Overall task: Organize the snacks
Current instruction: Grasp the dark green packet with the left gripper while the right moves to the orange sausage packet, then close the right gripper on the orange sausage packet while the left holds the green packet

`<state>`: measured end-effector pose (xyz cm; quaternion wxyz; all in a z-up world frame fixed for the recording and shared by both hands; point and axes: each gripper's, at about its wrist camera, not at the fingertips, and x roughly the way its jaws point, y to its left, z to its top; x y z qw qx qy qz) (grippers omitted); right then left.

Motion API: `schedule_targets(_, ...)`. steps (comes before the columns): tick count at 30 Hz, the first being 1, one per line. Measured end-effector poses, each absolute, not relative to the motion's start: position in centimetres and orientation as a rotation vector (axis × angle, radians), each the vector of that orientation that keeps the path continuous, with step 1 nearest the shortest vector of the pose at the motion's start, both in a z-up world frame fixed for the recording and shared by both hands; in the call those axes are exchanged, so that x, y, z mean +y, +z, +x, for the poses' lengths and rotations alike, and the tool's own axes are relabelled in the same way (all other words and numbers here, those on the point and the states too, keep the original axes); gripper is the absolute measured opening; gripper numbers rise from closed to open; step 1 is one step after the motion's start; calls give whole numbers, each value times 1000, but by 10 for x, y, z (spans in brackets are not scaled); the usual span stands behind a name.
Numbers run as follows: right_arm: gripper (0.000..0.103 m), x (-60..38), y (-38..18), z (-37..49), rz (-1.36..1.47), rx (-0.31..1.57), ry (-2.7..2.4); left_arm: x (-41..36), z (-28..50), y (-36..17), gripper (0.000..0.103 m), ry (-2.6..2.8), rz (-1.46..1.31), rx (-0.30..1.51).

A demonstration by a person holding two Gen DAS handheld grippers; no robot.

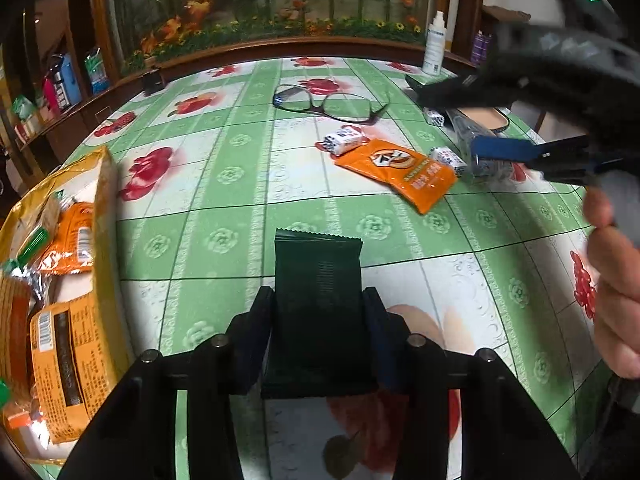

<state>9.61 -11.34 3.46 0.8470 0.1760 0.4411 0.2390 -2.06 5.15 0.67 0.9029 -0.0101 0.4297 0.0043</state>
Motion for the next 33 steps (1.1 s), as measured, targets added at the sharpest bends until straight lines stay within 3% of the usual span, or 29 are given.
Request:
schedule_targets(15, 75, -50, -3, 116, -70, 979, 503, 55, -22, 7, 43, 13, -26, 888)
schedule_targets(17, 67, -44, -4, 110, -129, 952, 477, 55, -22, 7, 43, 13, -26, 888)
schedule_targets(21, 64, -45, -3, 104, -134, 949, 466, 54, -21, 7, 43, 18, -15, 889)
schedule_targets(24, 55, -49, 1, 102, -102, 959, 475, 53, -21, 8, 43, 13, -18, 887)
schedule_targets(25, 49, -49, 3, 100, -94, 956, 481, 54, -21, 8, 43, 11, -21, 886)
schedule_targets(26, 22, -50, 5, 99, -84, 960, 490, 54, -21, 8, 43, 12, -24, 886)
schedule_targets(33, 24, -51, 8, 96, -40, 997, 513, 52, -21, 8, 43, 20, -18, 890)
